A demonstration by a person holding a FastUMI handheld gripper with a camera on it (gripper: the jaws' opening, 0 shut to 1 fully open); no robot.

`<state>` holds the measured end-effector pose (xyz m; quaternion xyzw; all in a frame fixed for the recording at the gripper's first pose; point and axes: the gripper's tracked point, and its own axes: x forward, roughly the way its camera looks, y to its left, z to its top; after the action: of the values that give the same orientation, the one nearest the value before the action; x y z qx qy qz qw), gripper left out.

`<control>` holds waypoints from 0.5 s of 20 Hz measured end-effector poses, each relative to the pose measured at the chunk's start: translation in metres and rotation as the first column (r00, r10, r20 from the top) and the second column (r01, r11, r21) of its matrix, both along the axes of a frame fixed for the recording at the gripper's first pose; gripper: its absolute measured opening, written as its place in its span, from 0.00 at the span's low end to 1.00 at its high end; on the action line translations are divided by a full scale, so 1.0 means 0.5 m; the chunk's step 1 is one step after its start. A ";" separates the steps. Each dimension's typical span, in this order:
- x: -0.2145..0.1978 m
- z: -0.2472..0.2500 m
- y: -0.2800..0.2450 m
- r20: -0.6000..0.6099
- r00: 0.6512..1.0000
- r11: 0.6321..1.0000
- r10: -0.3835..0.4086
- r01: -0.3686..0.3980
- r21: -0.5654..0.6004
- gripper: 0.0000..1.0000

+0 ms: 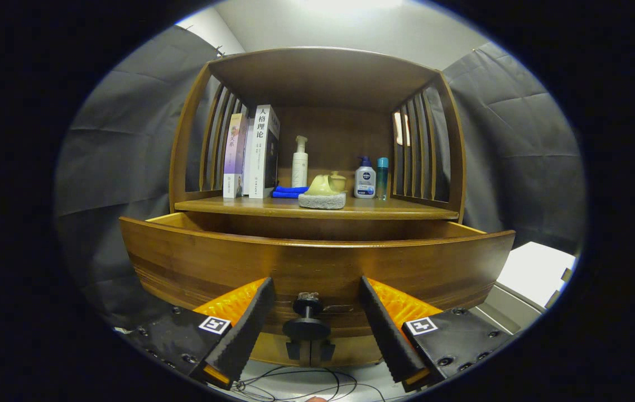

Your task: Pull open the drawer, take out the items inside it, and place them on the countertop above the cabinet.

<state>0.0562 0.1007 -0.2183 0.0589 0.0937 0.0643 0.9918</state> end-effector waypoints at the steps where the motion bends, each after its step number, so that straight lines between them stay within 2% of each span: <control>1: 0.010 -0.001 0.001 -0.001 1.000 1.000 0.002 -0.002 0.001 0.98; 10: 0.121 -0.001 0.007 0.017 1.000 1.000 0.023 -0.023 0.002 0.98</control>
<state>0.1169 0.1041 -0.2190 0.0581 0.0859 0.0765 0.9917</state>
